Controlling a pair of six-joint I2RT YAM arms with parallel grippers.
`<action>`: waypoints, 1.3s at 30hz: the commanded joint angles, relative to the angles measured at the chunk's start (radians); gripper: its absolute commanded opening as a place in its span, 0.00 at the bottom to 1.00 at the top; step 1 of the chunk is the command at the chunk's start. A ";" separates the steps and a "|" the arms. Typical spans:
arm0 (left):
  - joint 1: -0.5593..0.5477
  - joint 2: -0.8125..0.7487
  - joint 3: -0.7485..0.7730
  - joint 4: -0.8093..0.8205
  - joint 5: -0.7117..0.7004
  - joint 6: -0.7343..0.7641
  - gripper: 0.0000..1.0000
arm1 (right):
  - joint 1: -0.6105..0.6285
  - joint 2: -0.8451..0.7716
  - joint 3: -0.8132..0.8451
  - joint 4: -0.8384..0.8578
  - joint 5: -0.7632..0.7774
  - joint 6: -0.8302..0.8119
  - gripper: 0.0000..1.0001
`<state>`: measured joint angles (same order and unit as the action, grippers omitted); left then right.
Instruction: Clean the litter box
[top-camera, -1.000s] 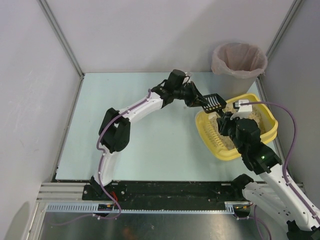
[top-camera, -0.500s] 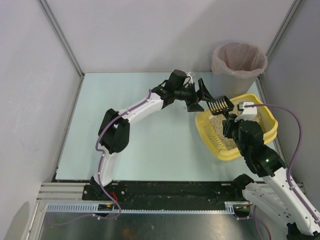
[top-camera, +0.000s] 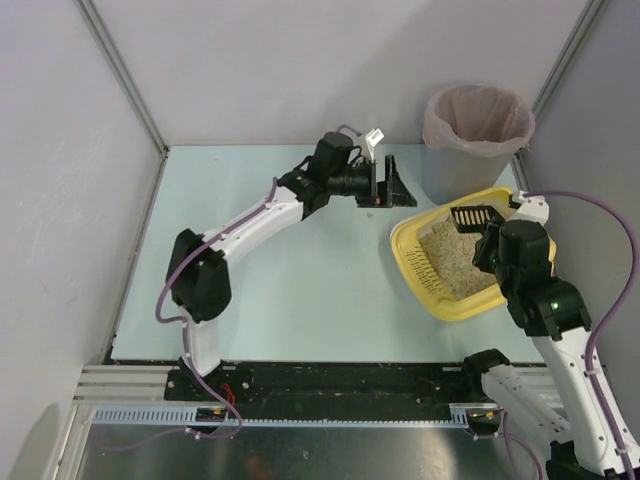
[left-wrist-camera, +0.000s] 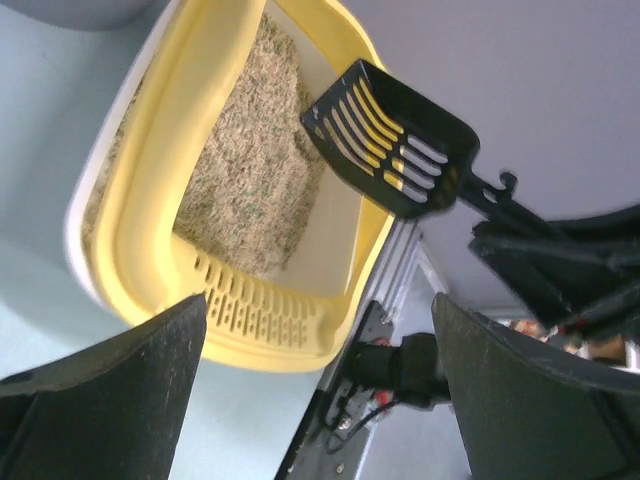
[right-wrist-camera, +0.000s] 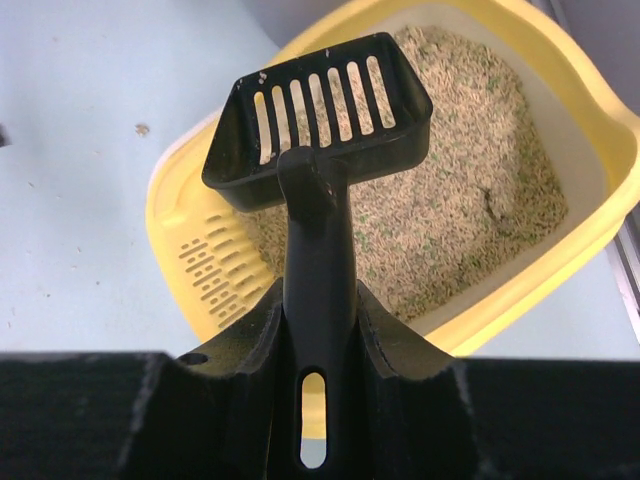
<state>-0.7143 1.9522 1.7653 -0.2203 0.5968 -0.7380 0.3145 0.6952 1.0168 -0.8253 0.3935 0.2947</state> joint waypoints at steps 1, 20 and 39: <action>0.007 -0.122 -0.119 0.016 -0.037 0.202 0.97 | -0.098 0.072 0.055 -0.067 -0.116 0.011 0.00; 0.012 -0.343 -0.352 0.016 0.018 0.365 0.99 | -0.181 0.394 0.054 -0.002 -0.262 -0.011 0.00; 0.026 -0.398 -0.357 0.016 0.012 0.354 0.99 | -0.149 0.603 0.049 0.109 -0.131 0.053 0.00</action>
<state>-0.7013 1.6073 1.4017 -0.2337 0.5888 -0.3878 0.1566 1.2884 1.0420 -0.7170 0.1898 0.3042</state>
